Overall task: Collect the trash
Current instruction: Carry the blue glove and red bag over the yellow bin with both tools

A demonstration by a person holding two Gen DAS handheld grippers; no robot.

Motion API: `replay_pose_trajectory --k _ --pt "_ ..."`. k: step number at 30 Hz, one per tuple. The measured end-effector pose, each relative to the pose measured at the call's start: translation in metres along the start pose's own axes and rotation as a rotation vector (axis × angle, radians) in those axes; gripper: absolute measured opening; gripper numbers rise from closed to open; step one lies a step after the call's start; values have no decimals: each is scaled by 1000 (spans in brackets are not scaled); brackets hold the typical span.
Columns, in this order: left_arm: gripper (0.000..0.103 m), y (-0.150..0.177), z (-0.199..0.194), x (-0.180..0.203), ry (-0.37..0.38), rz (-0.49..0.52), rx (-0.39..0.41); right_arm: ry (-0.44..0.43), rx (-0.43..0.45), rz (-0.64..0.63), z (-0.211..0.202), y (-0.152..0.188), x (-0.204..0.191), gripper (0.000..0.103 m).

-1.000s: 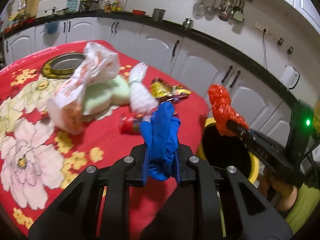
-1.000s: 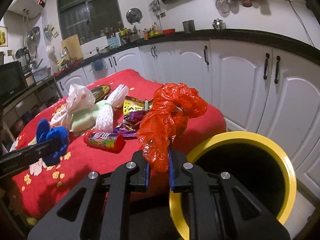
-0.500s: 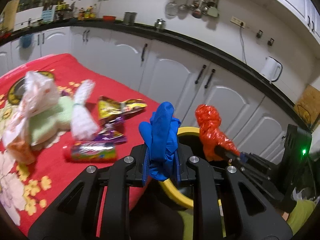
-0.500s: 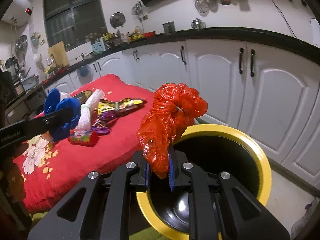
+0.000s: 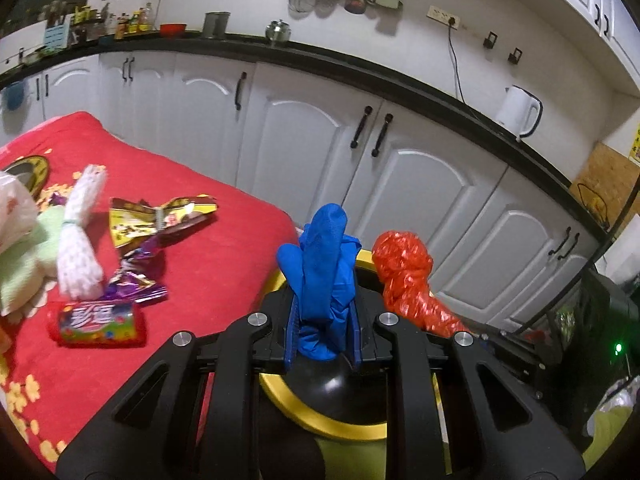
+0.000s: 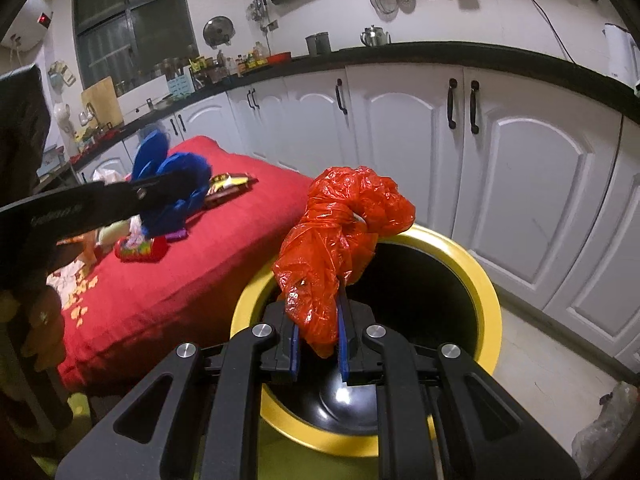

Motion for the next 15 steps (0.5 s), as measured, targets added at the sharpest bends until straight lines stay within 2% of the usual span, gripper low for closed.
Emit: replay_pose_trajectory --k 15 --pt "15 -9 39 20 37 13 -69 -8 -57 45 2 16 21 14"
Point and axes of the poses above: each gripper's, at about its wrist camera, not at the fingertips, and z roughly the way its jaws point, x to its right, y to its underside, the point moved 1 cm from there along z, roughly the way its jaws point, and after that the axes turned 10 degrees about -x, right-handed, at the moved point
